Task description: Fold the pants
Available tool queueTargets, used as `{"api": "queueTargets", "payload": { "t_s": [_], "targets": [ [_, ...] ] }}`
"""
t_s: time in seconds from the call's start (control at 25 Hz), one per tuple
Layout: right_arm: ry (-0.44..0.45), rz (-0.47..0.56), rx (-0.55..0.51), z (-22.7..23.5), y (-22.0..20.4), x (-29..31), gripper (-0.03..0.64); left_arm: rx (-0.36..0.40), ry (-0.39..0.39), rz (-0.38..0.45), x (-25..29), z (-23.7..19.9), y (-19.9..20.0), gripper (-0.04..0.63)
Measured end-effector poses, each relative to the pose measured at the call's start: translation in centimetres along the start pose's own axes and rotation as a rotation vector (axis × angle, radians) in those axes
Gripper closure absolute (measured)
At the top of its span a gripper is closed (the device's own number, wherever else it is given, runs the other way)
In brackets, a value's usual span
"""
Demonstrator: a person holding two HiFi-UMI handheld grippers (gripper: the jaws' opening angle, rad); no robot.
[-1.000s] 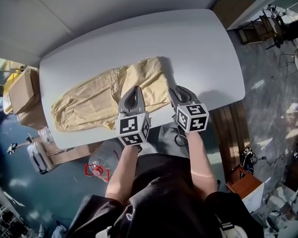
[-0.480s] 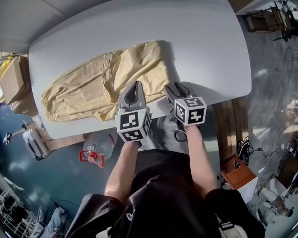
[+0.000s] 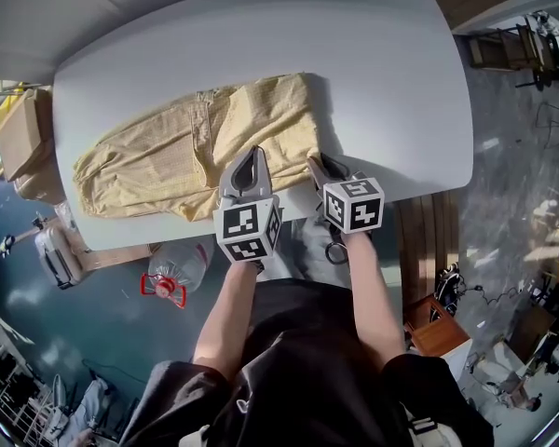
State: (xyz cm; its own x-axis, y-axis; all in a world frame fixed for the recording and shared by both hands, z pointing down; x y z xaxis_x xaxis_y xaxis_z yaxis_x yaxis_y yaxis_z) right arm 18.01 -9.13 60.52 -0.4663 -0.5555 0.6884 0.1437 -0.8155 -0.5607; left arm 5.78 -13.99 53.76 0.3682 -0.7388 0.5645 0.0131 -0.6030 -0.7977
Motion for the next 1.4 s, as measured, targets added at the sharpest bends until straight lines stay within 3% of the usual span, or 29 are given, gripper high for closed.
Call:
{"api": "queueTargets", "payload": {
  "t_s": [0.32, 0.52, 1.0, 1.2, 1.4],
  "targets": [
    [0.005, 0.04, 0.025, 0.3, 0.2, -0.8, 0.574, 0.012, -0.016, -0.015, 0.2, 0.9, -0.5, 0.592],
    [-0.034, 0.068, 0.059, 3.7, -0.1, -3.9, 0.574, 0.026, -0.056, -0.014, 0.7, 4.0, -0.6, 0.592],
    [-0.286, 0.145, 0.17, 13.1, -3.2, -15.3, 0.574, 0.05, -0.244, -0.001, 1.6, 13.5, -0.5, 0.592],
    [-0.321, 0.151, 0.165, 13.0, -3.9, -17.3, 0.574, 0.071, -0.289, 0.002, 0.5, 15.6, -0.6, 0.592],
    [-0.342, 0.181, 0.122, 11.4, -2.1, -18.1, 0.575, 0.066, -0.272, 0.028, -0.8, 14.0, 0.1, 0.592]
  ]
}}
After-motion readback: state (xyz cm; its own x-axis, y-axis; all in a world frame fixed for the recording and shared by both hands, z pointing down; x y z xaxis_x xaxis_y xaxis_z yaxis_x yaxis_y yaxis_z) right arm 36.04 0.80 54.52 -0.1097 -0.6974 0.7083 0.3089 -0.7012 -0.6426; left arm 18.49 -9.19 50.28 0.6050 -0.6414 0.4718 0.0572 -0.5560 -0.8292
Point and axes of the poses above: the fingertips, and each gripper's own axes: x forward along the fingers, z to its right, y out of its top, the point moved 2 cm from there along -x, backward along the fingers, and after that the axes turned 7 degrees about y, right-handed, at the moved point
